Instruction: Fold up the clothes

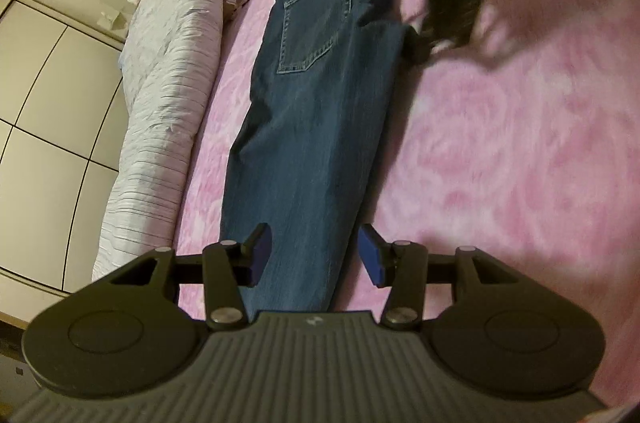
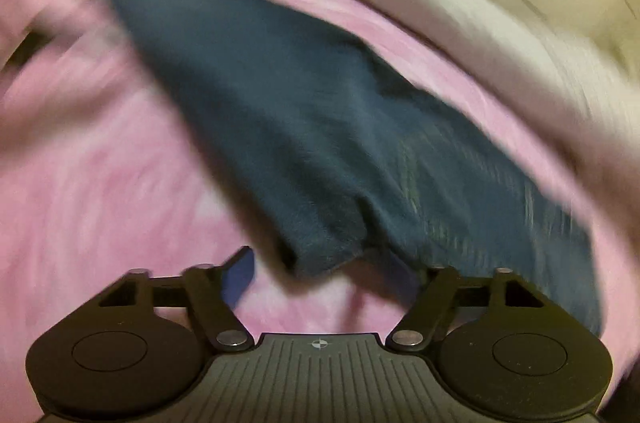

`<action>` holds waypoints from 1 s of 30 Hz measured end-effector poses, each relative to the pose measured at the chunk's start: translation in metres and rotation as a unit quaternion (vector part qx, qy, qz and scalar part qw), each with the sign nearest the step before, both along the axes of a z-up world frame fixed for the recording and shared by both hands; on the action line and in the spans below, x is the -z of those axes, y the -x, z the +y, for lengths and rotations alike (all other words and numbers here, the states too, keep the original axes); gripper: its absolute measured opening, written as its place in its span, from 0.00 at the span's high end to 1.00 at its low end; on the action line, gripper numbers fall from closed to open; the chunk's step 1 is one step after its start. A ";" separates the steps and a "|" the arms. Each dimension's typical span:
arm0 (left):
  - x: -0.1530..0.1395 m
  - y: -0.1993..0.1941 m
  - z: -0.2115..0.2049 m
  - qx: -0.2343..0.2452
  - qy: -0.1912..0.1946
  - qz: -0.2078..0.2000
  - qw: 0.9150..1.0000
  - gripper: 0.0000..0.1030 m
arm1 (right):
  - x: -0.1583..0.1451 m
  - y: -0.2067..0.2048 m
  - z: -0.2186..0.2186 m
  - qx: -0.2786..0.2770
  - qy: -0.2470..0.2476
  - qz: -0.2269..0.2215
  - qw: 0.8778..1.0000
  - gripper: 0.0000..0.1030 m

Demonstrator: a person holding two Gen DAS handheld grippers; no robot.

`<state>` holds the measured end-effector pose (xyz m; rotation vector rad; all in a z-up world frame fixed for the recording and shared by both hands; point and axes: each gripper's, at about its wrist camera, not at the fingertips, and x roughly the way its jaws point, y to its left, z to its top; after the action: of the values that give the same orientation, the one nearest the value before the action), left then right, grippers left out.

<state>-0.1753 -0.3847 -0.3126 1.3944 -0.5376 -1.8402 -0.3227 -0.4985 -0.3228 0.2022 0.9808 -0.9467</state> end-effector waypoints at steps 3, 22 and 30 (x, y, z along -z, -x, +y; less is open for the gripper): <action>-0.002 0.005 0.009 0.003 -0.006 -0.004 1.000 0.57 | -0.007 0.006 -0.009 0.116 -0.022 -0.065 0.991 0.51; 0.008 -0.038 0.010 0.004 -0.008 -0.023 1.000 0.57 | -0.028 0.021 -0.011 0.222 -0.102 -0.182 0.952 0.91; 0.014 -0.023 -0.004 0.005 0.014 -0.017 1.000 0.48 | -0.022 0.065 0.009 -0.001 0.046 0.098 0.994 0.78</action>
<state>-0.1519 -0.3882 -0.3268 1.4091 -0.5864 -1.8134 -0.3881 -0.4897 -0.3008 0.0311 1.1140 -1.0212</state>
